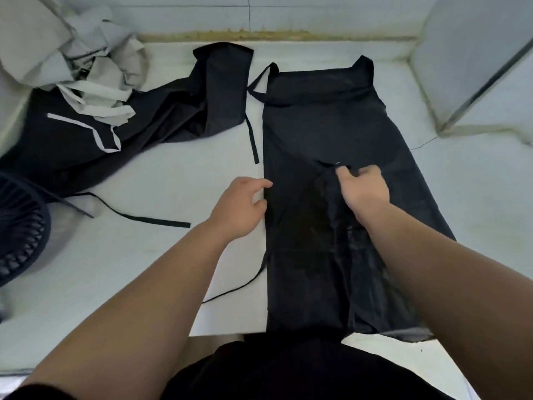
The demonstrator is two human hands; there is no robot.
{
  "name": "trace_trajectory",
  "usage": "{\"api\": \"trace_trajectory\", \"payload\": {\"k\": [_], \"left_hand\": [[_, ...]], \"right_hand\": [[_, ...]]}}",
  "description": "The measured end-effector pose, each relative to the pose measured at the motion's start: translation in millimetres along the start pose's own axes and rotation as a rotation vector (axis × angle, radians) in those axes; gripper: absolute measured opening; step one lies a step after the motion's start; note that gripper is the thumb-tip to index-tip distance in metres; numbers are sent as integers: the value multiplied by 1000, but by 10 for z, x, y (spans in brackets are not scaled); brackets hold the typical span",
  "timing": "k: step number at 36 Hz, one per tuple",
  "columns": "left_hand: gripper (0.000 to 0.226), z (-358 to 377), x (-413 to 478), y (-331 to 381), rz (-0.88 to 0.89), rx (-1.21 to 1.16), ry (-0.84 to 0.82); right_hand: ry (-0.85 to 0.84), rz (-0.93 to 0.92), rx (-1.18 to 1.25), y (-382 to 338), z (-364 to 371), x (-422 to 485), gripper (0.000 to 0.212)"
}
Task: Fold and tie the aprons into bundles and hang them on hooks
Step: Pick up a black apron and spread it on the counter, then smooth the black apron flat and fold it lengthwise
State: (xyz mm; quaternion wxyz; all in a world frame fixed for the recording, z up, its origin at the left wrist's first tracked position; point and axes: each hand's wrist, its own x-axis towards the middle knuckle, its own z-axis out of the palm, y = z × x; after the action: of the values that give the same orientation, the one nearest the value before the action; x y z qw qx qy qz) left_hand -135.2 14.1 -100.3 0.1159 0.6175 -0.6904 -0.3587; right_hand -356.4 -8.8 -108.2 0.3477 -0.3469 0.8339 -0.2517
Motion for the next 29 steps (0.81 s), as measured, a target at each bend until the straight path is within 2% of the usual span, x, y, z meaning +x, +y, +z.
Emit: {"api": "trace_trajectory", "payload": {"k": [3, 5, 10, 14, 18, 23, 29], "left_hand": [[44, 19, 153, 39, 80, 92, -38], [45, 50, 264, 77, 124, 156, -82], [51, 99, 471, 180, 180, 362, -143], [59, 100, 650, 244, 142, 458, -165], [60, 74, 835, 283, 136, 490, -127], [51, 19, 1065, 283, 161, 547, -135], [19, -141, 1254, 217, 111, 600, 47]], "right_hand": [[6, -176, -34, -75, -44, -59, 53], [-16, -215, -18, -121, -25, -33, 49], [-149, -140, 276, -204, 28, 61, 18], [-178, -146, 263, -167, 14, 170, 29], [-226, -121, 270, -145, 27, 272, 28], [-276, -115, 274, -206, 46, 312, 29], [-302, -87, 174, -331, 85, 420, 31]]}}
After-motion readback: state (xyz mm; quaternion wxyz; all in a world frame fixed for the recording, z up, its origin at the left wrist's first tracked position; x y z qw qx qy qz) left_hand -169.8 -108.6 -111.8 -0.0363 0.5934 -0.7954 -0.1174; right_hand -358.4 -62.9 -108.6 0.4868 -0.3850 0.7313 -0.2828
